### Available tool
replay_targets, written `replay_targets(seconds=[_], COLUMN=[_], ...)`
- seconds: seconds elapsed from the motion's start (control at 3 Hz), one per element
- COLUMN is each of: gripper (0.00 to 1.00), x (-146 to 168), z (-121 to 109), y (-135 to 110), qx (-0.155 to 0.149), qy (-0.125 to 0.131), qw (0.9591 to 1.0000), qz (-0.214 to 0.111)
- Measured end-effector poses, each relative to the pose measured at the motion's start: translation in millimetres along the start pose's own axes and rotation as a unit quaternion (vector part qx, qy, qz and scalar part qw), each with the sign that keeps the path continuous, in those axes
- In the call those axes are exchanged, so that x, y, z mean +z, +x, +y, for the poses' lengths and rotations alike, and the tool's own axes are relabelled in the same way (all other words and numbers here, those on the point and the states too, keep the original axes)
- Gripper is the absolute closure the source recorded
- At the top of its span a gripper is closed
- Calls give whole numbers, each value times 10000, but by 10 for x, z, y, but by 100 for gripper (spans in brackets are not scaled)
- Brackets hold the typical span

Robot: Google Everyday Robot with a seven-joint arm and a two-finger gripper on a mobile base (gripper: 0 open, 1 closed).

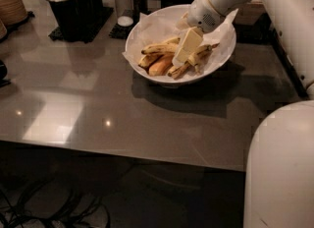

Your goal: Pick banana from white bowl

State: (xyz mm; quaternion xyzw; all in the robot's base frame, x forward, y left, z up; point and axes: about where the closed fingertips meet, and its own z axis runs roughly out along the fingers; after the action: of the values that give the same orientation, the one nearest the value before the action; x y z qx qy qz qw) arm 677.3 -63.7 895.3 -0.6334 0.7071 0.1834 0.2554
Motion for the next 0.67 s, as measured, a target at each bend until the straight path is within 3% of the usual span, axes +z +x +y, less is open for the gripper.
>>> replay_targets(seconds=[0.67], gripper=[33], x=[1], z=[0], y=[0], qx=[0], qy=[0], qw=[10000], qz=[0])
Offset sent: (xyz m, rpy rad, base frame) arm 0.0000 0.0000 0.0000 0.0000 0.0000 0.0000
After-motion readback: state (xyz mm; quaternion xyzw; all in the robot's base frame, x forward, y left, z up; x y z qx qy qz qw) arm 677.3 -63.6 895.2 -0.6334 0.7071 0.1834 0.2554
